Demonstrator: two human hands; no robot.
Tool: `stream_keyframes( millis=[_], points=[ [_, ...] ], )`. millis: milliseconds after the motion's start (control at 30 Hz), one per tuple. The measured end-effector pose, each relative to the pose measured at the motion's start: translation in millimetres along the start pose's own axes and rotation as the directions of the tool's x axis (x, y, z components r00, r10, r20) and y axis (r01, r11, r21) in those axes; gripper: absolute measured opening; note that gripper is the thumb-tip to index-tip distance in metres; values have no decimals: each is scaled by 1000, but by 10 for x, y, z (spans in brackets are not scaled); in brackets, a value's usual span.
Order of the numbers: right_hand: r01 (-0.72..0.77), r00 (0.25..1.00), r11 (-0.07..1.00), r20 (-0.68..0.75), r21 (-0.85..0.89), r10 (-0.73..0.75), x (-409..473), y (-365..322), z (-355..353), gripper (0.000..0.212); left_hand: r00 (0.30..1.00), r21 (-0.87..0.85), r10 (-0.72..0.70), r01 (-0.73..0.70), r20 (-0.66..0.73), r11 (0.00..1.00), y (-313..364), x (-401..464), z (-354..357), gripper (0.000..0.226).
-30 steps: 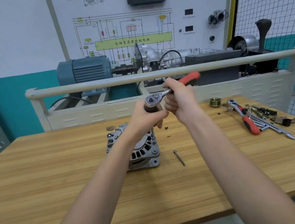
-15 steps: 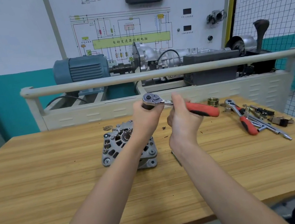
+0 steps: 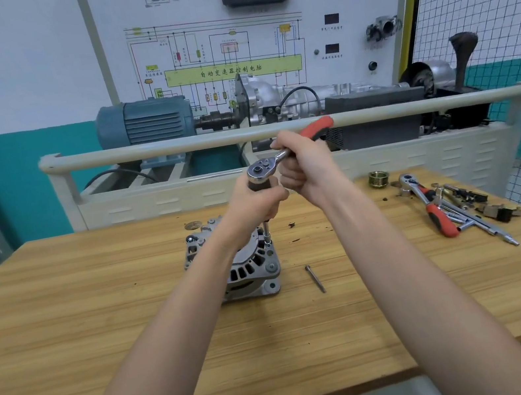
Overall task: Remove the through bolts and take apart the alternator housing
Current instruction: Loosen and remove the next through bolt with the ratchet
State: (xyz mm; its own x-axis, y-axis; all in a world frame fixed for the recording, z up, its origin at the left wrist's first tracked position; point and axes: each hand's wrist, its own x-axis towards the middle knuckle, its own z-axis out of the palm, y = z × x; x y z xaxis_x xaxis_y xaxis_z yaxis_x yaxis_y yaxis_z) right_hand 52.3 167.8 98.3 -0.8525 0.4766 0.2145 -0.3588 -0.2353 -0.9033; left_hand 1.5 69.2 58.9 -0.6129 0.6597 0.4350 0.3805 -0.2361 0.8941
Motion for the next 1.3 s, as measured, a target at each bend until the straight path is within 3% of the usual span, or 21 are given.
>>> stream_keyframes(
  millis=[133,233,333,467,567,633,700,767,833,933,1000,1067,1167,1300],
  points=[
    [180,924,971,-367,159,-111,-246,268,45,28,970,6,63,-63,-235,998,-86,8,107,41],
    [260,863,945,-487,198,-136,-446,442,105,26,909,-9,82,-93,-409,996,-113,2,213,43],
    [215,911,957,-394,194,-124,-521,362,70,27,900,-17,94,-111,-426,994,-130,-18,210,41],
    [146,960,956,-271,253,-75,-320,79,-44,29,934,88,146,-124,-327,988,-112,-84,202,28],
    [-17,993,985,-114,169,36,-118,-69,-41,38,992,156,102,-89,-77,984,-71,-71,104,27],
    [-95,995,992,30,80,93,-27,-142,-19,45,994,192,34,-54,105,980,-19,-46,27,30],
    [-107,989,994,106,37,103,0,-161,9,47,991,214,-3,-26,132,976,-12,-30,18,34],
    [-87,995,993,56,77,83,-14,-121,26,47,998,218,19,-31,59,975,-37,-45,63,36],
    [-31,993,981,-109,193,53,-79,-34,12,44,996,191,78,-69,-40,979,-70,-73,125,34],
    [143,924,939,-383,314,-13,-278,162,-9,31,964,104,110,-87,-243,991,-89,-75,207,31],
    [245,889,913,-452,326,-77,-438,283,38,31,915,17,85,-86,-394,996,-89,-46,268,40],
    [294,882,897,-455,329,-122,-508,335,94,34,887,-28,75,-99,-455,995,-99,-35,303,45],
    [238,905,906,-419,349,-76,-383,221,87,35,924,54,70,-53,-376,997,-79,-50,233,40],
    [14,978,981,-205,193,26,-103,-28,47,37,998,225,20,-6,-59,974,41,-22,7,32]
  ],
)
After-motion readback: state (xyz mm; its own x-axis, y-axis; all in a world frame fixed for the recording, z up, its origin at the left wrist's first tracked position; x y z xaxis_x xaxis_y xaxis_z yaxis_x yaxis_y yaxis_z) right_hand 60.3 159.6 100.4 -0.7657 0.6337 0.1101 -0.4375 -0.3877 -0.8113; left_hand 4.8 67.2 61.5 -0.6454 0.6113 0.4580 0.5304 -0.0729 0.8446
